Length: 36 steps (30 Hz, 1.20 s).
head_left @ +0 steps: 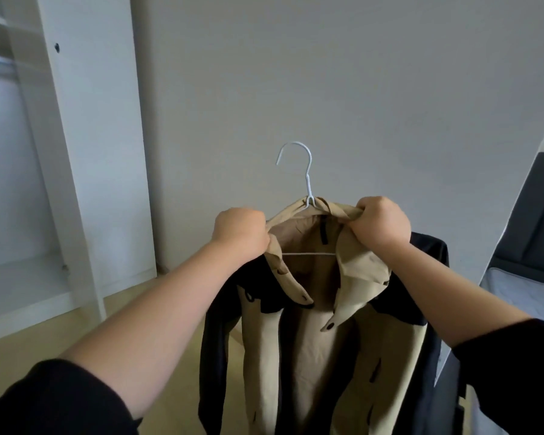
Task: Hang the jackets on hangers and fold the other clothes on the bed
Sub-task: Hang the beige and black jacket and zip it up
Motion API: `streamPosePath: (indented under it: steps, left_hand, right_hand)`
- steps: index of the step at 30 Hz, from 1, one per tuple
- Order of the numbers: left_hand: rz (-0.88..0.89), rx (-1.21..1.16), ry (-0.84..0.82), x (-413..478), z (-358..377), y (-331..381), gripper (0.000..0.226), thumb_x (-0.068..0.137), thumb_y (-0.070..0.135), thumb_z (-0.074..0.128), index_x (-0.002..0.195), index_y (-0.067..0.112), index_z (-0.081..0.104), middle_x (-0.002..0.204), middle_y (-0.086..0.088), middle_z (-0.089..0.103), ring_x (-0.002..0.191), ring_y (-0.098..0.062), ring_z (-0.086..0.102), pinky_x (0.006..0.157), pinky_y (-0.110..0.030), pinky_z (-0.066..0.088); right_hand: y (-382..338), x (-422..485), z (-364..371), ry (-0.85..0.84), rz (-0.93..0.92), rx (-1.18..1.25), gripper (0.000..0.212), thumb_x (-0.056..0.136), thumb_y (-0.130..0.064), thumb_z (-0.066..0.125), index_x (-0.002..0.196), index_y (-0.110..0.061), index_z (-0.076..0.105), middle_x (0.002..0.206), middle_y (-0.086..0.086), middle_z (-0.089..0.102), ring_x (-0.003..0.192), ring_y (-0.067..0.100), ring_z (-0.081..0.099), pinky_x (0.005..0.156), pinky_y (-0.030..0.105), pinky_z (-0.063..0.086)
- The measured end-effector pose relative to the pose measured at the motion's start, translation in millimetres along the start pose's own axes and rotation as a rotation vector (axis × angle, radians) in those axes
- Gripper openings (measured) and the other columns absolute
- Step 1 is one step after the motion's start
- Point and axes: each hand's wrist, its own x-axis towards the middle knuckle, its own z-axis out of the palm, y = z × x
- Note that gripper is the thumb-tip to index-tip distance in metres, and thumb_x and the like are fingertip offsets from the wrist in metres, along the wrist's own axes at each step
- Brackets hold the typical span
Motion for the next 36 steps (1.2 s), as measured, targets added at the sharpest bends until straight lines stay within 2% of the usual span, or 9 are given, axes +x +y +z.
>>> streamPosePath:
  steps: [8, 12, 14, 17, 21, 24, 26, 29, 36]
  left_hand:
    - [0.265, -0.444, -0.388, -34, 48, 23, 0.027, 0.087, 0.022, 0.059, 0.062, 0.024, 0.048, 0.067, 0.007, 0.053, 0.07, -0.015, 0.055, 0.058, -0.025, 0.039]
    - [0.101, -0.803, 0.111, -25, 49, -2, 0.021, 0.087, 0.038, 0.061, 0.072, 0.024, 0.056, 0.072, 0.011, 0.053, 0.071, -0.006, 0.051, 0.065, -0.024, 0.039]
    - [0.147, -0.767, -0.005, -20, 46, -5, 0.012, 0.09, 0.036, 0.059, 0.093, 0.024, 0.058, 0.088, 0.011, 0.057, 0.087, -0.009, 0.054, 0.074, -0.025, 0.041]
    - [0.064, -0.771, -0.227, -16, 47, 2, 0.03, 0.095, 0.028, 0.053, 0.065, 0.02, 0.05, 0.065, 0.007, 0.053, 0.07, -0.016, 0.053, 0.059, -0.024, 0.035]
    - [-0.122, -0.838, 0.0, -8, 39, 4, 0.047, 0.09, 0.022, 0.058, 0.05, 0.016, 0.033, 0.048, 0.004, 0.036, 0.049, -0.013, 0.037, 0.049, -0.026, 0.025]
    - [-0.189, -0.88, 0.103, -4, 34, 1, 0.052, 0.089, 0.022, 0.061, 0.049, 0.016, 0.028, 0.046, 0.005, 0.028, 0.046, -0.014, 0.03, 0.049, -0.031, 0.021]
    - [-0.201, -0.887, 0.136, -5, 34, 2, 0.053, 0.089, 0.022, 0.061, 0.05, 0.017, 0.027, 0.046, 0.006, 0.026, 0.045, -0.013, 0.027, 0.049, -0.031, 0.02]
    - [-0.196, -0.873, 0.169, -7, 33, 5, 0.053, 0.088, 0.023, 0.062, 0.05, 0.017, 0.026, 0.044, 0.006, 0.024, 0.045, -0.014, 0.027, 0.047, -0.029, 0.019]
    - [-0.093, -0.695, 0.264, -23, 42, -3, 0.044, 0.09, 0.024, 0.059, 0.056, 0.009, 0.035, 0.051, -0.007, 0.04, 0.054, -0.029, 0.042, 0.049, -0.033, 0.023]
  right_hand:
    - [1, -14, -2, -0.09, -0.059, 0.027, 0.022, 0.073, -0.038, 0.076, 0.072, -0.023, 0.059, 0.069, -0.008, 0.057, 0.074, 0.02, 0.055, 0.054, 0.025, 0.034]
    - [19, -16, -4, -0.176, -0.094, 0.111, 0.027, 0.072, -0.034, 0.079, 0.066, -0.024, 0.055, 0.063, -0.006, 0.055, 0.07, 0.022, 0.053, 0.053, 0.027, 0.035]
    - [20, -16, -5, -0.207, -0.143, 0.146, 0.024, 0.072, -0.032, 0.08, 0.067, -0.021, 0.059, 0.061, -0.005, 0.055, 0.068, 0.022, 0.053, 0.056, 0.031, 0.04]
    - [14, -15, -5, -0.205, -0.207, 0.159, 0.023, 0.072, -0.034, 0.079, 0.075, -0.016, 0.064, 0.063, -0.004, 0.057, 0.068, 0.021, 0.054, 0.06, 0.033, 0.045]
    - [4, -19, -4, 0.108, -0.248, 0.173, 0.048, 0.072, -0.033, 0.08, 0.109, -0.01, 0.059, 0.097, 0.005, 0.058, 0.093, 0.024, 0.053, 0.08, 0.034, 0.044]
    - [-8, -29, -4, 0.301, -0.272, 0.076, 0.045, 0.079, -0.058, 0.06, 0.086, -0.014, 0.055, 0.083, 0.003, 0.055, 0.074, 0.023, 0.05, 0.063, 0.033, 0.041]
    - [-16, -35, -2, 0.115, -0.181, -0.196, 0.049, 0.079, -0.069, 0.046, 0.065, -0.023, 0.046, 0.06, -0.005, 0.046, 0.052, 0.017, 0.041, 0.046, 0.025, 0.028]
    - [-21, -46, 6, -0.256, -0.14, -0.53, 0.024, 0.092, -0.033, 0.05, 0.078, -0.017, 0.061, 0.061, -0.004, 0.043, 0.052, 0.015, 0.04, 0.045, 0.023, 0.025]
    - [-42, -22, -35, 0.139, 0.037, 0.62, 0.028, 0.08, -0.011, 0.049, 0.056, 0.002, 0.046, 0.054, 0.013, 0.041, 0.054, 0.017, 0.037, 0.048, 0.026, 0.031]
